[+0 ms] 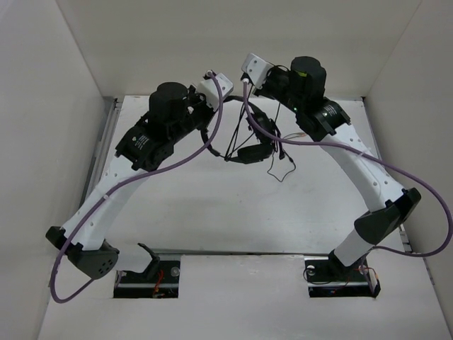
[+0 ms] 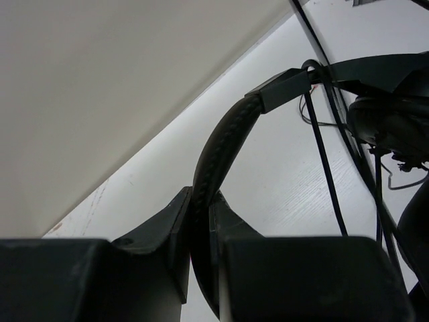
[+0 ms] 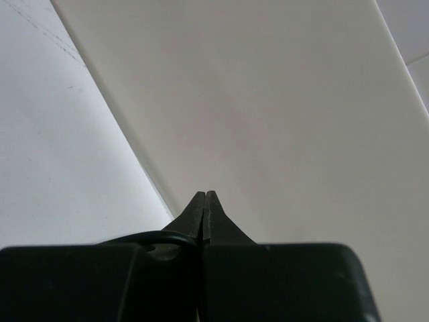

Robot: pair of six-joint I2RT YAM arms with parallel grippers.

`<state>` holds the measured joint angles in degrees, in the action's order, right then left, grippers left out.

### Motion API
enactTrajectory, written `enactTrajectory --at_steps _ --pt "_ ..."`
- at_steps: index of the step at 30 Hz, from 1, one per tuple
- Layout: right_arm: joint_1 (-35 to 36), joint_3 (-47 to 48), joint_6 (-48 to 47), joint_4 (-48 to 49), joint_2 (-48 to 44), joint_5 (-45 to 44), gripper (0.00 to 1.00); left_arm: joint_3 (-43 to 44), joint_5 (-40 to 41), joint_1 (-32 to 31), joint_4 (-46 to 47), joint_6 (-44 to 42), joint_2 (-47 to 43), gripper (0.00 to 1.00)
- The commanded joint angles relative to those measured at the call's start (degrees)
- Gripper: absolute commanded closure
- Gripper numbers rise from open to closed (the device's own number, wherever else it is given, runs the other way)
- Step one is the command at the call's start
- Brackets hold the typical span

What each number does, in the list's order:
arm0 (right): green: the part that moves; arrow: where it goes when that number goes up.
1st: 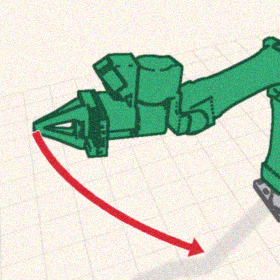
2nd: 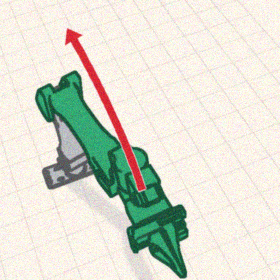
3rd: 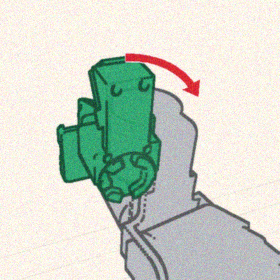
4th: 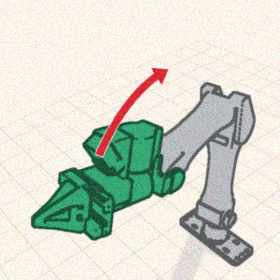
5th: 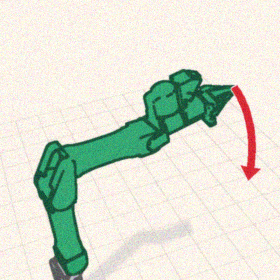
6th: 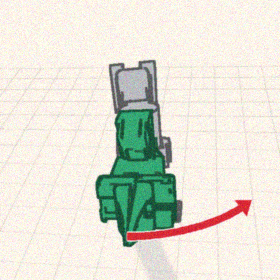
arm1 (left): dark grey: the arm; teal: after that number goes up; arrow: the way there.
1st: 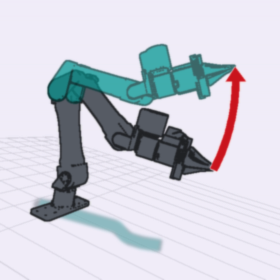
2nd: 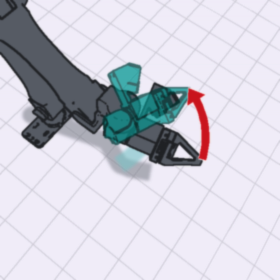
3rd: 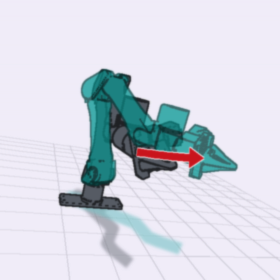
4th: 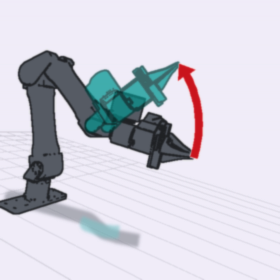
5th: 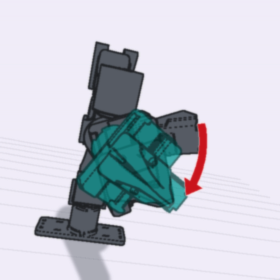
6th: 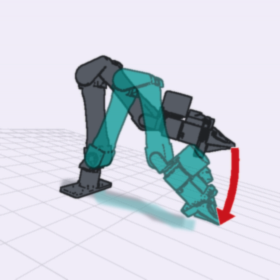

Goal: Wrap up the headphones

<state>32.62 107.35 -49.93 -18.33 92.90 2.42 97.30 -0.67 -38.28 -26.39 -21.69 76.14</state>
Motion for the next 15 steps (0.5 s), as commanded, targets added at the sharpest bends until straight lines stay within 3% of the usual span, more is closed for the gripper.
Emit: enactTrajectory --at_steps 1,6,12,15 --pt "-0.8 4.8 0.8 4.7 -1.1 -0.7 1.00 -0.3 -2.5 -0.9 -1.3 -4.6 -2.2 1.00" --pt "1.0 8.7 2.9 0.7 -2.5 0.6 1.00 -4.3 3.8 -0.2 2.1 -7.5 -1.3 1.00" --pt "8.2 11.8 0.5 -5.4 -4.0 -4.1 0.99 -5.6 20.0 0.4 7.5 -13.2 3.5 1.00" --pt "10.4 11.9 -0.4 -7.0 -4.7 -6.1 0.99 -5.6 24.4 1.1 9.8 -14.5 4.8 1.00"
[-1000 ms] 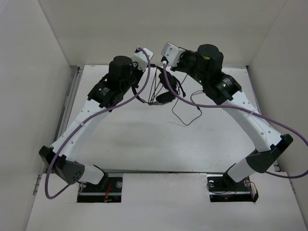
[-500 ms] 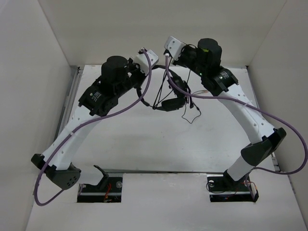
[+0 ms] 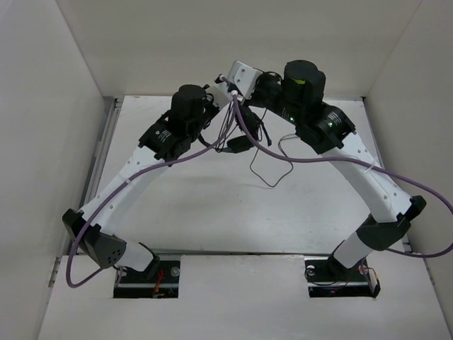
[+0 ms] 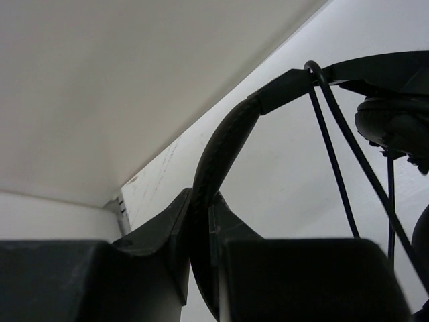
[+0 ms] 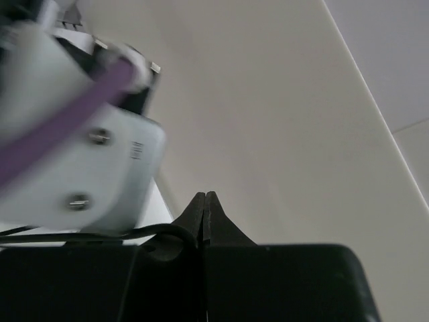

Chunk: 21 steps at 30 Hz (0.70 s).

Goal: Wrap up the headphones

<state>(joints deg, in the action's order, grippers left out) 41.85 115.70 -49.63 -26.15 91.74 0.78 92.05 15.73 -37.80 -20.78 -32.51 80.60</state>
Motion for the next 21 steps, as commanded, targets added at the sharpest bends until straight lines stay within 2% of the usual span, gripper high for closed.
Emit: enactTrajectory --at_steps 1,7,21 --pt "1.5 3.6 -0.9 0.4 -3.6 -5.2 0.99 -0.4 8.7 0.7 4.3 -3.9 0.5 1.00" --pt "2.0 0.8 -5.1 1.3 -4.7 -10.9 0.99 -0.2 12.8 2.3 6.1 -3.9 1.2 1.00" --pt "-2.3 -0.9 -9.9 6.2 -4.2 -14.4 1.00 0.1 12.2 1.4 5.4 -5.4 -0.2 1.00"
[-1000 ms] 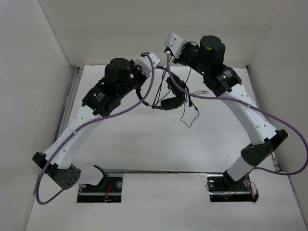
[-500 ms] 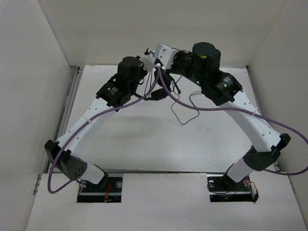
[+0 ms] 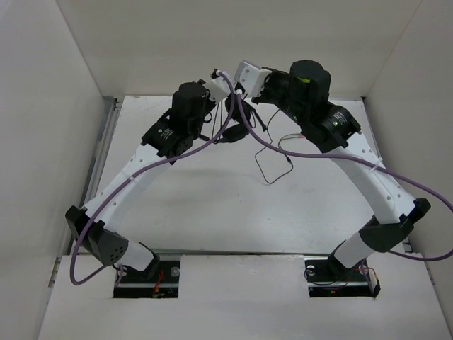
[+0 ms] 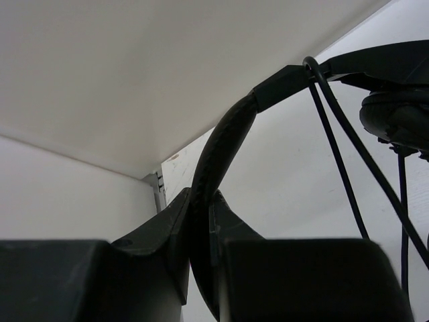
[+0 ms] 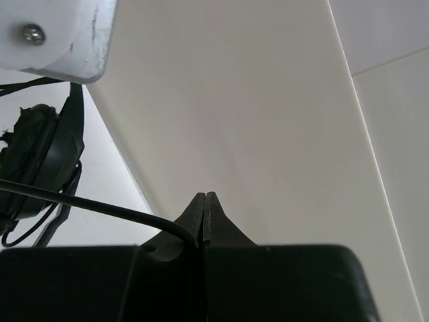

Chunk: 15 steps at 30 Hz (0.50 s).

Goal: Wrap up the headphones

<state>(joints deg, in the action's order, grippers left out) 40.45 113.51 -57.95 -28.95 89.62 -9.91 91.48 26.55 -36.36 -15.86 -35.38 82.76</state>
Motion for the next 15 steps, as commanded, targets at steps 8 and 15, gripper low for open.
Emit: enactTrajectory --at_steps 8,15 --pt "-3.3 -0.7 -2.5 14.4 -0.2 -0.7 0.99 1.0 -3.9 -2.6 -0.9 -1.4 -4.6 1.00" --pt "-6.4 -1.8 1.6 19.2 3.3 3.8 1.00 3.4 -9.0 -4.7 -3.7 0.9 -5.4 1.00"
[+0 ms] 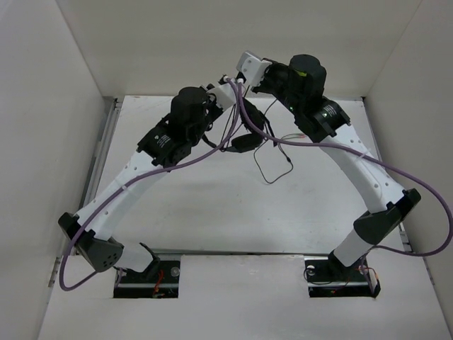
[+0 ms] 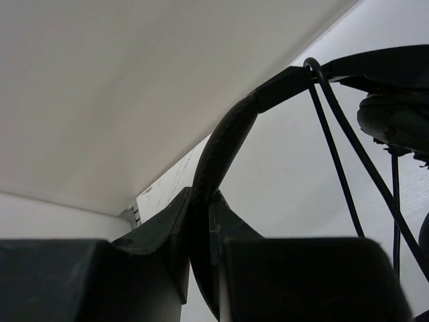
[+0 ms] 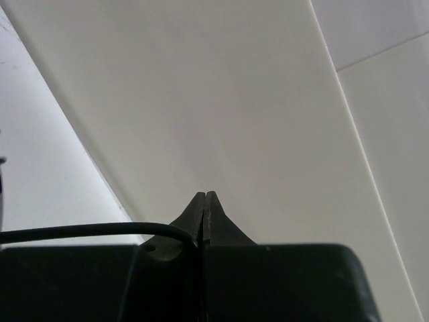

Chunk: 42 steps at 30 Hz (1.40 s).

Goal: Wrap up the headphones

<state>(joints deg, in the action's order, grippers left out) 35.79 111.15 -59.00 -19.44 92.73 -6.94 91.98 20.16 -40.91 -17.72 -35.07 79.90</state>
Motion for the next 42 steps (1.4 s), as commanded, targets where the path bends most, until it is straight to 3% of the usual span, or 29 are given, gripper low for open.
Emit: enactTrajectory --at_steps 1,13,27,37,39,42 --pt "-2.2 0.4 3.3 9.9 0.4 1.3 1.00 3.4 -3.4 -0.2 -2.1 1.0 -2.6 1.00" --pt "-4.5 -0.9 16.3 11.7 2.6 8.8 1.00 9.0 -11.6 -1.1 -7.6 7.6 -1.6 1.00" --pt "-12.6 -1.4 32.8 9.9 3.0 20.4 0.99 15.9 -15.8 -1.5 -10.8 11.0 0.1 1.00" --pt "-16.9 -5.9 57.8 14.2 4.1 46.8 0.91 35.3 -23.5 -4.3 -16.7 16.4 6.8 1.00" --pt "-17.1 -9.3 65.4 18.4 3.9 53.4 0.90 40.3 -24.6 -4.8 -17.7 18.2 8.6 1.00" --pt "-16.4 -19.0 81.9 33.9 2.9 62.7 0.89 46.2 -25.7 -5.0 -18.1 20.3 11.1 1.00"
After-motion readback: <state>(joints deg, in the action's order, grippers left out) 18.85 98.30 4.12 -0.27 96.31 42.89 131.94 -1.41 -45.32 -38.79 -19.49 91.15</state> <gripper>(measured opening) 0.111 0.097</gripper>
